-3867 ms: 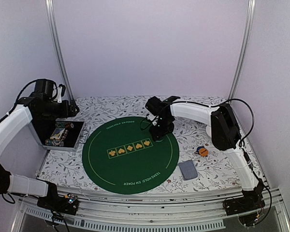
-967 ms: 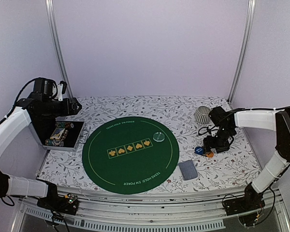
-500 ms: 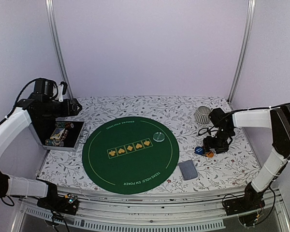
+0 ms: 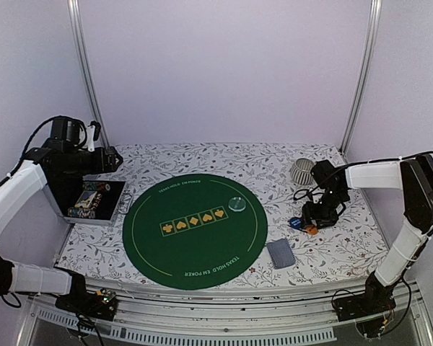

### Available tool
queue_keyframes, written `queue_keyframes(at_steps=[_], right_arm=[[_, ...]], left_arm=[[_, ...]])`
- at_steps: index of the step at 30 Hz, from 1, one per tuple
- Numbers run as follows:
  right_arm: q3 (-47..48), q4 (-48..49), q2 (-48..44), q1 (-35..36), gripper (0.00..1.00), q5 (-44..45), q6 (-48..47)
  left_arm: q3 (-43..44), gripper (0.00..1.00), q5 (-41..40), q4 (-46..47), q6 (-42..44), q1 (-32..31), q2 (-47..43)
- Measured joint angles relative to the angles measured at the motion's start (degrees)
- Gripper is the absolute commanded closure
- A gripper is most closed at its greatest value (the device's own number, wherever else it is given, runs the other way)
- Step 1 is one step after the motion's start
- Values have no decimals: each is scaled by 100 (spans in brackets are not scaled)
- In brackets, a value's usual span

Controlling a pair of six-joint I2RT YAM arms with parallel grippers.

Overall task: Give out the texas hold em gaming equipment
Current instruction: Move the big blind button to the center of the board.

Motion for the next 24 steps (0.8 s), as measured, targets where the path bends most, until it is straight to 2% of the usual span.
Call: queue_keyframes(at_steps=[13, 18, 24], right_arm=[[-72, -372, -15, 487, 43, -227, 72], [-61, -448, -15, 632, 51, -166, 92], [-42, -461, -15, 632, 45, 26, 94]], left_arm=[[0, 8, -2, 33, 17, -85, 24], [0, 8, -17, 35, 24, -103, 22], [0, 8, -61, 35, 44, -118, 15]])
